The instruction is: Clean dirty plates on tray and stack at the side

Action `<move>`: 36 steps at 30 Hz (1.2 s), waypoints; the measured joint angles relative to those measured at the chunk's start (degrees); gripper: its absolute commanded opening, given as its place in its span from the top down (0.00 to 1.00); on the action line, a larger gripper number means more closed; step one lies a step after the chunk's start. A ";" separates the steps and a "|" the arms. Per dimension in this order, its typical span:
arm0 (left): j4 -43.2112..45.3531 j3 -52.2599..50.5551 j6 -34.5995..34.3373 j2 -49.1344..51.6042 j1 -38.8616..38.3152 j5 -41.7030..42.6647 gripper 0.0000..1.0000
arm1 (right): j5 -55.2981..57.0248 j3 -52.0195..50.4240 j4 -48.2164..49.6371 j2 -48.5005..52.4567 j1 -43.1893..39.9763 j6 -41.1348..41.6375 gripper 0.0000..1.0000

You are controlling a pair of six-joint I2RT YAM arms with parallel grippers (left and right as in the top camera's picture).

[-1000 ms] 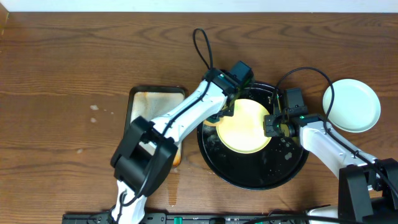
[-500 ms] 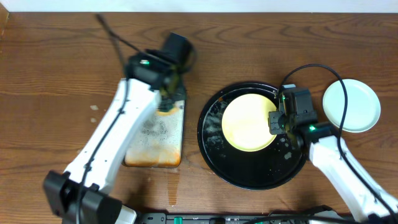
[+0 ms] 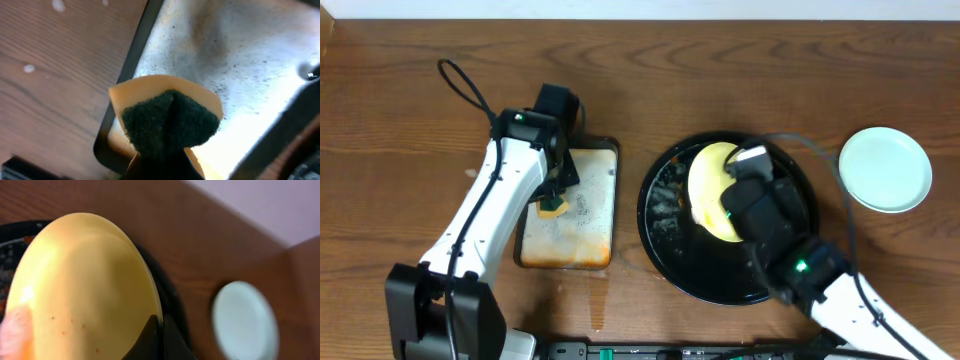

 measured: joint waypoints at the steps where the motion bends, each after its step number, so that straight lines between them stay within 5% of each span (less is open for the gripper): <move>1: 0.72 -0.68 0.37 0.00 0.13 0.39 0.92 | 1.95 0.00 0.22 -0.04 1.36 -0.70 0.99; 16: 2.93 -1.70 1.84 0.00 0.13 1.90 0.87 | 25.46 -0.02 5.53 -0.04 14.69 -14.69 0.99; 36: 2.95 -1.70 1.84 0.00 0.13 1.90 0.85 | 29.00 -0.02 6.88 -0.04 16.15 -19.21 0.99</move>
